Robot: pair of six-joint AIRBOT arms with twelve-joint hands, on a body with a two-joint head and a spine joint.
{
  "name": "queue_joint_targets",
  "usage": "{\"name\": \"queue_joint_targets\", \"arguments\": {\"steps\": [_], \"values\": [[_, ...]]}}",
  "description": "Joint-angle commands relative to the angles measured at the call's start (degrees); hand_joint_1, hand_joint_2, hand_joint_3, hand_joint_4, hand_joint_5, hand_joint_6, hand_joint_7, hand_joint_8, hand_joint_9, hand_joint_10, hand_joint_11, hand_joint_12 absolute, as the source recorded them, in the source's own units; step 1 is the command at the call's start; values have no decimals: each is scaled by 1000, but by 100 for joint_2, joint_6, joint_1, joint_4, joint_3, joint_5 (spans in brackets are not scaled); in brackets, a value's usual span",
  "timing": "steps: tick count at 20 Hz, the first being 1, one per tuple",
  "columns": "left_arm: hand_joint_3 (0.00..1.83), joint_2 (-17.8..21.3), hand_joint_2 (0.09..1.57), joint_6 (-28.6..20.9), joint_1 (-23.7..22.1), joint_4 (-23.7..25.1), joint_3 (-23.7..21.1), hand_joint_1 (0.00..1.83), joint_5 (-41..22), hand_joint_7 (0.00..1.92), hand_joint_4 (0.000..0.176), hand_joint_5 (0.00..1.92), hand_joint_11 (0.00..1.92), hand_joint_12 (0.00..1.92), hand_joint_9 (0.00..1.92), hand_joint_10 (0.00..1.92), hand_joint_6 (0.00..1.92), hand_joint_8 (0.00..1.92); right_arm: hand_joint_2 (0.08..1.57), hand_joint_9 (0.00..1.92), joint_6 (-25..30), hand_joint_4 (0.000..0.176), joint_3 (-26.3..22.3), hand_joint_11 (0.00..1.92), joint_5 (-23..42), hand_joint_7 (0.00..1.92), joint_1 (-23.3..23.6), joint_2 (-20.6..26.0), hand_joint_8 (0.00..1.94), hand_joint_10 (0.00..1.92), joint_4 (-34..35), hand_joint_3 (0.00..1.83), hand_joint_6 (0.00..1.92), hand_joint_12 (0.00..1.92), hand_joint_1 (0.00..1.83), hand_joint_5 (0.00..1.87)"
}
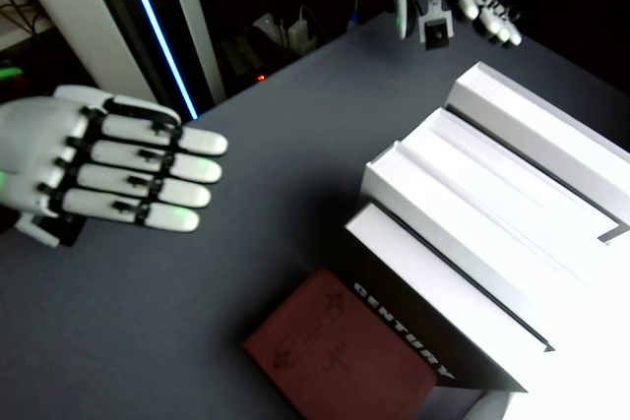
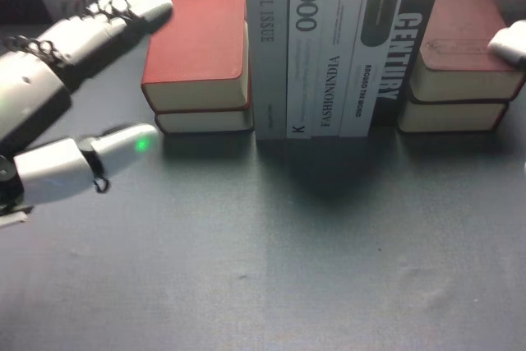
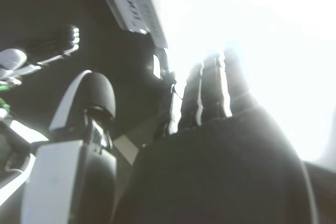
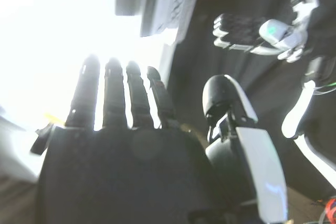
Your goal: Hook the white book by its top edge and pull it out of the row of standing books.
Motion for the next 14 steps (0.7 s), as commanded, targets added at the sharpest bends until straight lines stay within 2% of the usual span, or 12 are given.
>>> {"name": "queue_joint_targets", "arguments": {"steps": [1,2,3,4,6,7,9,10,11,12,14], "values": [[23,-17,1432,-21,-85,-62,17,249,-524,0,0,36,0,0,0,0,10,0,1414,0,11,0,29,0,586,24,44,11,37,76,103,78,177,1262,269,18],[15,-18,1464,-25,-93,-58,15,166,-512,0,0,28,0,0,0,0,3,0,1460,0,11,0,30,0,586,15,47,11,21,48,103,39,146,1266,190,4],[12,-9,1474,-33,-93,-58,9,129,-497,0,0,15,0,0,0,0,2,0,1487,0,11,0,34,0,583,10,61,12,9,20,103,14,102,1114,178,13],[10,2,1479,-48,-92,-42,6,80,-472,0,0,2,0,0,0,0,0,0,1491,0,11,0,34,0,578,1,68,11,1,3,103,2,72,832,174,23],[6,-8,1487,-78,-115,25,21,80,-399,0,0,2,0,0,0,0,0,0,1505,0,11,0,36,0,577,0,68,12,0,0,105,2,33,116,181,20],[0,-28,1481,-78,-126,33,36,116,-391,0,0,12,0,0,0,0,3,0,1501,0,11,0,52,0,577,0,74,15,0,0,109,0,31,22,182,26],[0,-26,1476,-80,-128,32,43,151,-376,0,0,25,0,0,0,0,4,0,1504,0,0,0,100,0,578,0,206,25,0,0,92,0,26,0,190,24],[3,-24,1486,-80,-128,34,48,105,-341,0,0,31,0,0,0,0,5,0,1517,0,-40,0,128,0,575,0,325,25,0,0,77,6,29,0,200,31],[6,-28,1494,-79,-128,35,56,57,-319,0,0,11,0,0,0,0,3,0,1510,0,-100,0,147,0,565,0,428,24,0,0,73,2,33,0,244,42],[3,-32,1498,-79,-127,35,64,84,-290,0,0,9,0,0,0,0,3,0,1512,0,-186,0,174,0,525,0,574,24,0,0,66,0,28,0,315,33],[0,-26,1485,-81,-124,34,70,121,-276,0,0,31,0,0,0,0,7,0,1515,0,-355,0,276,0,257,0,1078,6,0,0,-13,3,10,0,136,5]]}}
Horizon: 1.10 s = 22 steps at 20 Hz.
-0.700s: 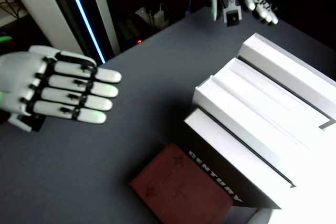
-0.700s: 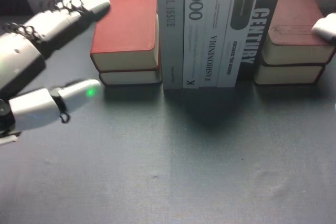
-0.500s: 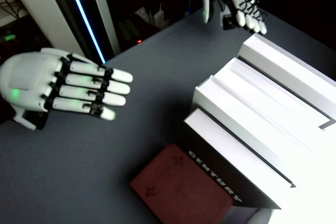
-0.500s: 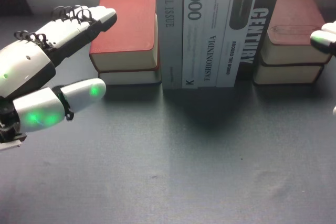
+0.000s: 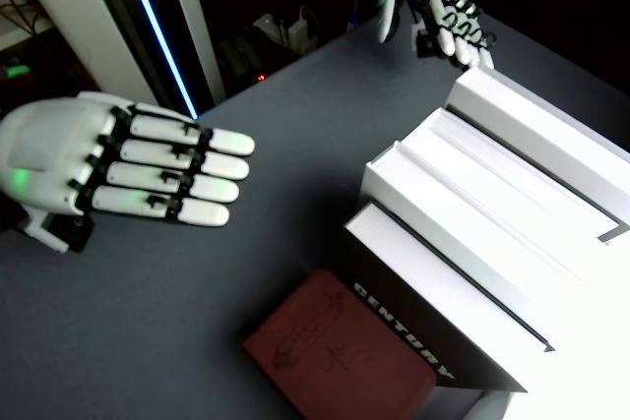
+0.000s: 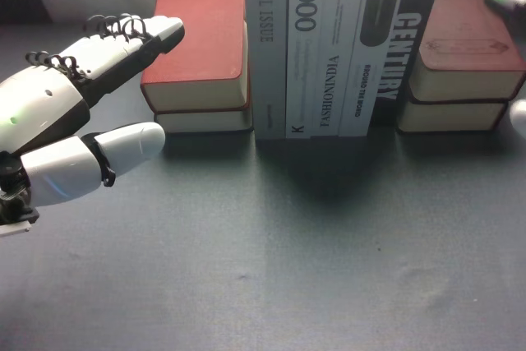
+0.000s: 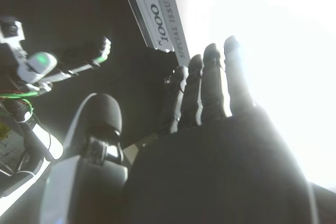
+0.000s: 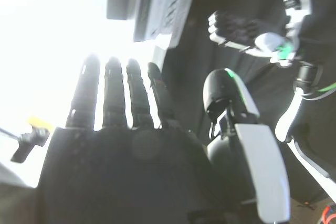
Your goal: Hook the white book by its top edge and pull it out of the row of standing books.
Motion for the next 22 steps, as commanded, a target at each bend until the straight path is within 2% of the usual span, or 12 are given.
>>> {"name": "queue_joint_targets", "arguments": {"steps": [1,5,8,12,13,16,18,20,22], "values": [[0,6,1482,-36,-56,-109,15,127,-693,0,0,28,0,0,0,0,5,0,1500,0,-53,0,64,0,482,0,209,-23,0,0,22,0,1,0,137,0],[0,1,1467,-38,21,-159,34,117,-680,0,0,0,0,0,0,0,0,0,1469,0,-349,0,435,0,-166,0,1112,-346,0,0,13,0,23,0,237,51],[0,-15,1458,-40,52,-181,53,152,-678,0,0,3,0,0,0,0,1,0,1512,0,-550,0,771,0,-842,0,1799,-659,0,0,15,9,52,0,54,114],[0,-53,1453,-71,87,-229,70,205,-677,0,0,42,0,0,0,0,11,0,1480,0,-577,0,1141,0,-1368,0,2248,-1012,0,0,25,0,95,0,141,211],[1,-60,1457,-88,119,-244,81,167,-671,0,0,47,0,0,0,0,8,0,1477,0,-615,0,1258,0,-1574,0,2411,-1143,0,0,24,0,83,0,97,232],[3,-60,1465,-94,123,-256,86,134,-673,0,0,47,0,0,0,0,5,0,1478,0,-653,0,1283,0,-1661,0,2434,-1179,0,0,24,0,90,0,62,291],[6,-60,1477,-93,152,-288,81,73,-709,0,6,23,0,0,0,0,4,0,1464,0,-653,0,1262,0,-1669,0,2434,-1176,0,0,24,0,89,0,56,362],[0,-58,1475,-93,197,-332,68,156,-751,0,0,28,0,0,0,0,5,0,1460,0,-653,0,1180,0,-1654,0,2434,-1152,0,0,22,0,129,0,54,476],[0,-42,1471,-94,229,-372,47,179,-798,0,0,41,0,0,0,0,5,0,1479,0,-653,0,981,0,-1460,42,2333,-1053,9,0,-68,0,175,0,195,573]]}}
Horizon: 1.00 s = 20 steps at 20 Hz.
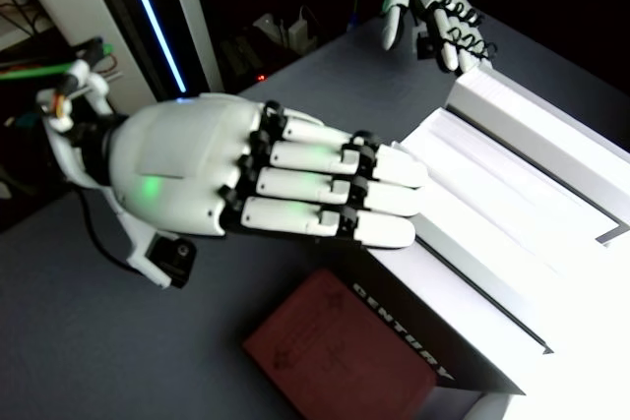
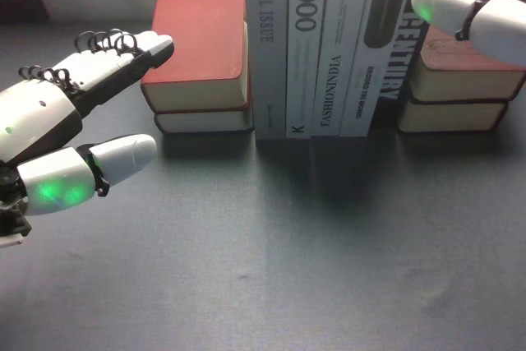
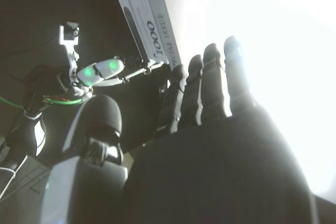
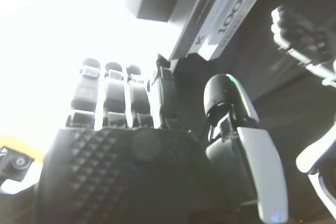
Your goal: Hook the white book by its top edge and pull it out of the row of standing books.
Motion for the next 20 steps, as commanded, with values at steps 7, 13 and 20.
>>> {"name": "queue_joint_targets", "arguments": {"steps": [7,13,20], "values": [[0,94,1471,-26,146,-401,-100,139,-991,0,0,13,0,0,0,0,1,0,1470,0,592,0,-660,0,1728,75,-1198,444,0,0,-599,0,456,0,80,478],[0,104,1478,-11,204,-519,-132,95,-1114,0,0,0,0,0,0,0,0,0,1469,0,1362,0,-936,0,2285,129,-2556,436,2,0,-645,0,391,0,53,488],[0,99,1489,1,204,-550,-136,146,-1140,0,0,32,0,0,0,0,5,0,1444,164,1934,0,-850,0,2301,226,-3020,298,14,78,-557,0,141,862,90,464]]}}
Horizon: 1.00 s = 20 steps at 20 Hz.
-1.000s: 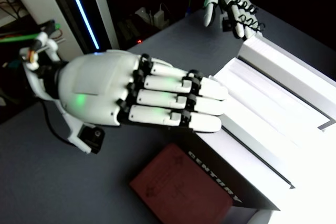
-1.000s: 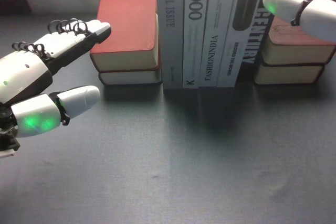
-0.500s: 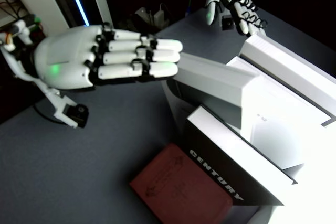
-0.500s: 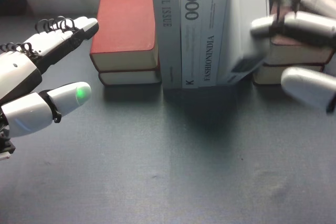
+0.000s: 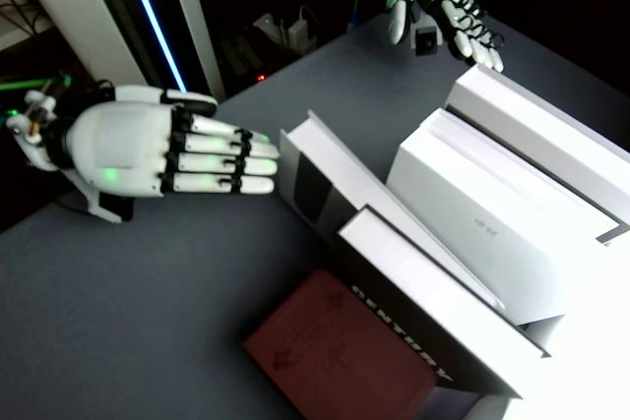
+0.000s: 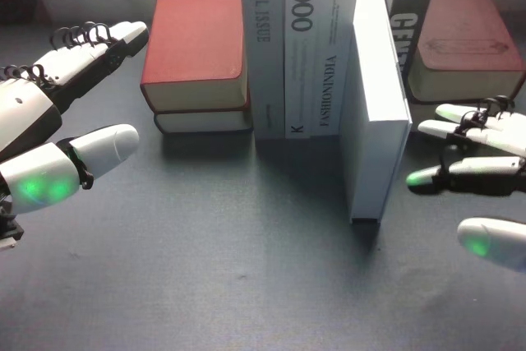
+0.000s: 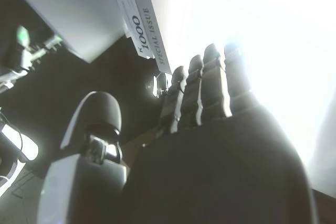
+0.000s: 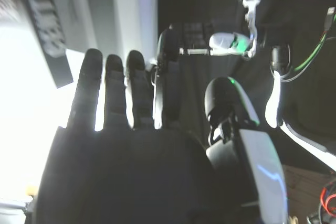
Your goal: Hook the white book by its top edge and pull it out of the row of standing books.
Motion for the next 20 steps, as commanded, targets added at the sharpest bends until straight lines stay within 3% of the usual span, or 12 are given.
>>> {"name": "queue_joint_targets", "arguments": {"steps": [1,3,5,6,11,13,15,17,20], "values": [[0,53,1486,-5,-19,-104,-6,175,-768,0,0,36,0,0,0,0,4,0,1441,225,72,0,6,0,797,264,18,16,17,110,38,0,129,1188,82,421],[0,53,1489,-5,-3,-111,-11,181,-778,0,0,34,0,0,0,0,2,0,1456,175,69,0,-27,0,918,289,-2,73,7,204,90,0,110,1288,79,334],[0,56,1489,-2,1,-116,-18,169,-789,0,0,33,0,0,0,0,2,0,1488,43,-111,0,-146,0,1206,287,-81,238,1,538,260,0,132,1326,100,287],[0,59,1483,5,15,-133,-25,225,-814,0,0,32,0,0,0,0,1,0,1497,8,-258,0,-214,0,1338,216,-137,334,0,482,374,2,114,1224,117,211],[0,81,1465,54,92,-257,-69,302,-954,0,0,0,0,0,0,0,0,0,1515,0,-539,0,-359,0,2320,10,-830,653,0,24,1198,4,50,69,2,31],[0,85,1467,84,92,-303,-77,289,-1025,0,0,0,0,0,0,0,0,0,1549,0,-612,0,-406,0,2658,1,-992,751,0,4,1442,14,42,13,46,12],[0,131,1461,174,139,-399,-128,363,-1229,0,49,0,0,0,0,0,0,0,1548,0,-704,0,-425,0,2879,0,-1013,879,0,0,1586,7,0,0,1,0],[0,149,1456,219,142,-379,-135,411,-1218,0,32,0,0,0,0,0,0,0,1523,0,-718,0,-423,0,2898,0,-1010,987,0,0,1584,0,0,0,144,0],[8,168,1489,224,111,-417,-134,328,-1551,0,24,0,0,0,0,0,0,0,1559,0,-702,0,-434,0,3220,0,-1010,1163,0,0,1586,10,0,0,215,0]]}}
